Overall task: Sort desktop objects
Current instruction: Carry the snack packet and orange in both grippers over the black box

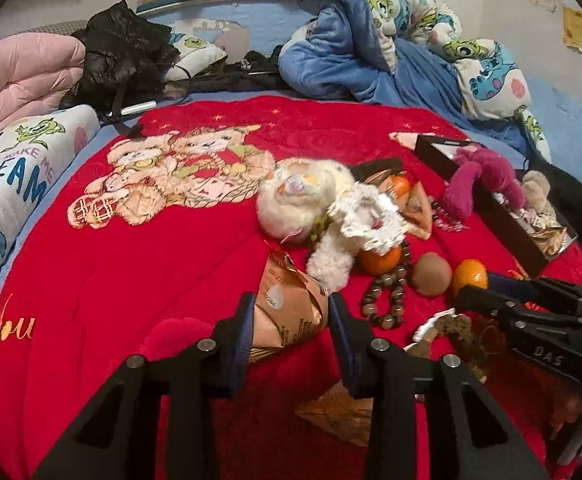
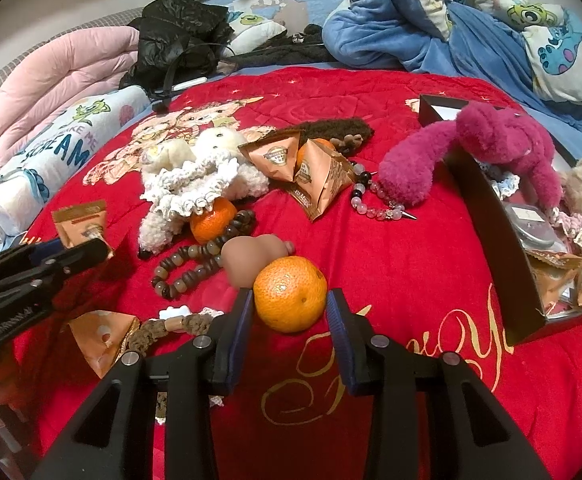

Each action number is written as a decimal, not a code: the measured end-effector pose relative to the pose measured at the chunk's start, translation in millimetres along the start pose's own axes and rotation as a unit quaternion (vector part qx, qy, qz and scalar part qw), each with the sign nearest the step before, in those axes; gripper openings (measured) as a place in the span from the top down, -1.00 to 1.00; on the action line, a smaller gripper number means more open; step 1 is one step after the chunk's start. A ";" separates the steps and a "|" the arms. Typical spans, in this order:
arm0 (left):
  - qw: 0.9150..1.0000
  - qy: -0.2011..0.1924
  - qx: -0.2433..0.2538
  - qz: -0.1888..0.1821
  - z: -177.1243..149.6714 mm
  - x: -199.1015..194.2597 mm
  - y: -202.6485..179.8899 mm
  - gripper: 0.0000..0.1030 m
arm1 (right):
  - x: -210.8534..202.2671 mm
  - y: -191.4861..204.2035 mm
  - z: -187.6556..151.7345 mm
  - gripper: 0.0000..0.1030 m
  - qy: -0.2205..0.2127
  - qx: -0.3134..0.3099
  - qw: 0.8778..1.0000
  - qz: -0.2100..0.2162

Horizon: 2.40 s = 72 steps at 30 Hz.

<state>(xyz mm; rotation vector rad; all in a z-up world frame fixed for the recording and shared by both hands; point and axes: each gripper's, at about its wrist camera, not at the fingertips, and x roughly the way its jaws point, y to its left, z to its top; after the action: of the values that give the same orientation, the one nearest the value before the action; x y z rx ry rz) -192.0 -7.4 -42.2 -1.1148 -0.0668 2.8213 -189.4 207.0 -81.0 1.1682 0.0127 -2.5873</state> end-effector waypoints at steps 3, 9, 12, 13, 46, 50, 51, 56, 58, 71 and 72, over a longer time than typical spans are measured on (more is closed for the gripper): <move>1.000 -0.001 0.006 -0.004 0.6 -3.2 -10.0 0.28 | -5.9 0.2 -1.3 0.31 -0.003 0.001 1.000 0.003; 0.999 -0.009 0.020 -0.024 0.8 -11.4 -39.6 0.28 | -24.8 -1.7 -5.8 0.31 -0.014 0.004 1.000 0.001; 0.999 -0.010 0.030 -0.040 2.1 -15.2 -62.5 0.27 | -37.4 -6.6 -8.3 0.31 -0.022 0.010 1.000 -0.001; 0.998 -0.011 0.034 -0.043 2.4 -16.4 -68.6 0.28 | -43.4 -9.5 -9.5 0.31 -0.025 0.013 1.000 -0.004; 0.972 -0.009 0.122 -0.198 -27.6 -13.9 -323.9 0.27 | -184.4 -189.9 -97.6 0.31 -0.126 0.192 0.967 -0.109; 0.972 -0.018 0.126 -0.198 -18.9 -9.1 -327.9 0.27 | -182.9 -203.1 -99.3 0.31 -0.128 0.206 0.965 -0.104; 0.972 -0.023 0.130 -0.194 -16.7 -8.4 -328.7 0.27 | -181.2 -205.9 -98.0 0.31 -0.127 0.209 0.964 -0.103; 0.970 -0.036 0.135 -0.199 -1.7 -3.7 -328.9 0.27 | -173.4 -209.6 -86.7 0.31 -0.137 0.205 0.964 -0.096; 0.971 -0.042 0.128 -0.199 6.0 -1.6 -324.9 0.27 | -170.0 -210.1 -79.0 0.31 -0.145 0.204 0.964 -0.091; 0.972 -0.052 0.151 -0.173 53.4 41.1 -326.5 0.27 | -140.8 -220.3 -32.0 0.31 -0.169 0.200 0.961 -0.091; 0.972 -0.055 0.153 -0.168 56.7 45.1 -327.5 0.27 | -140.0 -221.1 -29.9 0.31 -0.169 0.198 0.961 -0.093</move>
<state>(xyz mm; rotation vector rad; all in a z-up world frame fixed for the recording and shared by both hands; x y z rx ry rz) -236.1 323.0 -5.2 -0.7946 0.1519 2.4795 -141.1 459.5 -23.6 0.8519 -0.5144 -3.0181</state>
